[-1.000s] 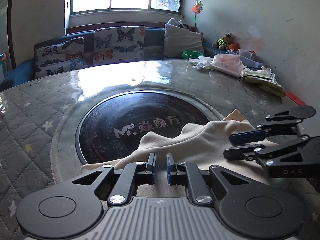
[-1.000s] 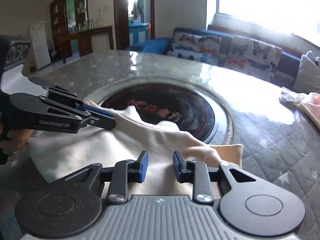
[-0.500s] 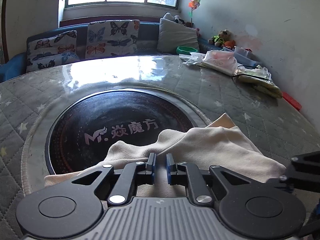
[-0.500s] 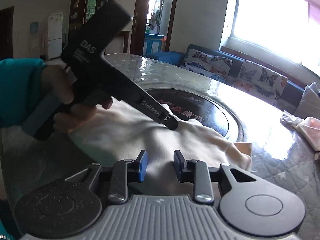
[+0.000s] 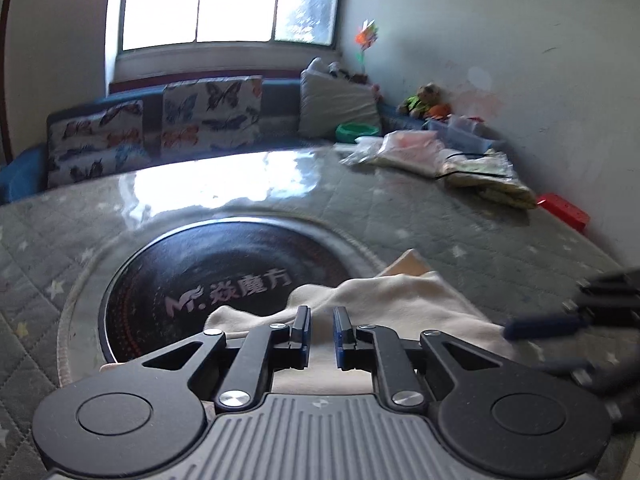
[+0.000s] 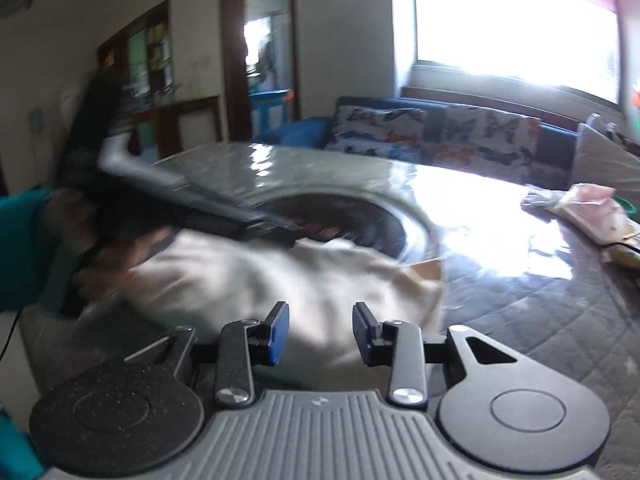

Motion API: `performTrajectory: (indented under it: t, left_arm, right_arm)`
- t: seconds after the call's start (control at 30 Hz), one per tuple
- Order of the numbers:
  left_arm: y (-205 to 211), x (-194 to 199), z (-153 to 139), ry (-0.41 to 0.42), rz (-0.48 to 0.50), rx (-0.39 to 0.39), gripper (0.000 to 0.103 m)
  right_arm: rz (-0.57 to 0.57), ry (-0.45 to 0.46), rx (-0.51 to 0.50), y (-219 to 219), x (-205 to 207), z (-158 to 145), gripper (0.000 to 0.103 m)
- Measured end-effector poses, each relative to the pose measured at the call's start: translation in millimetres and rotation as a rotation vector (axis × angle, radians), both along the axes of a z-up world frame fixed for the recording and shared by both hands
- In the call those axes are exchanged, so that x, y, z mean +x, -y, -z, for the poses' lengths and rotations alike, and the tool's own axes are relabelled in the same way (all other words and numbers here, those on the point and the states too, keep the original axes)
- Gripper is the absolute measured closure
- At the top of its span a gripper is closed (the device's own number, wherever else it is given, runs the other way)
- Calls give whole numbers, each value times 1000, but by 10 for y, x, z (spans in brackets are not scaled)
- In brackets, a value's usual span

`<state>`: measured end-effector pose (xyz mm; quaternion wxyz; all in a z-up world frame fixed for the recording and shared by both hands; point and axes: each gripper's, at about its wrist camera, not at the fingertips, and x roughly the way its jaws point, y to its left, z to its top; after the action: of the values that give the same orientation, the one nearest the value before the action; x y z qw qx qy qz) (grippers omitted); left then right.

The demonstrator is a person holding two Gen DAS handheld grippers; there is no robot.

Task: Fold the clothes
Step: 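Press and smooth the folded bundle with both grippers open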

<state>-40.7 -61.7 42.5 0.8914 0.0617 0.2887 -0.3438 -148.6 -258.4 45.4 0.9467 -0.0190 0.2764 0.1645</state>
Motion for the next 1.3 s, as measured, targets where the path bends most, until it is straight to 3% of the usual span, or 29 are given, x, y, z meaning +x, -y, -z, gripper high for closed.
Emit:
performTrajectory:
  t: [0.2, 0.33, 0.5, 0.7, 0.87, 1.0, 1.07, 1.17, 1.3]
  left_arm:
    - [11, -381, 10, -9, 80, -23, 90]
    - [18, -512, 137, -41, 96, -10, 90]
    - [-86, -544, 199, -80, 65, -17, 88]
    - [-402, -641, 41, -62, -31, -65, 80]
    - [-664, -614, 142, -104, -137, -43, 79]
    - [-807, -618, 196, -136, -165, -60, 79]
    - [-830, -638, 145, -126, -168, -74, 72]
    - [-886, -655, 63, -87, -195, -87, 60]
    - [-995, -578, 75, -95, -265, -84, 57]
  right_arm:
    - [53, -50, 84, 204, 249, 91, 69]
    - [80, -101, 64, 240, 312, 256, 69]
    - [105, -81, 36, 251, 256, 221, 69]
    - [11, -12, 1, -38, 178, 55, 68]
    - [-80, -27, -32, -353, 170, 180, 57]
    - [-108, -35, -62, -467, 148, 265, 48]
    - [-114, -32, -67, -481, 135, 265, 42]
    - [-112, -36, -73, -476, 140, 284, 25]
    - [-127, -36, -88, -505, 144, 318, 16]
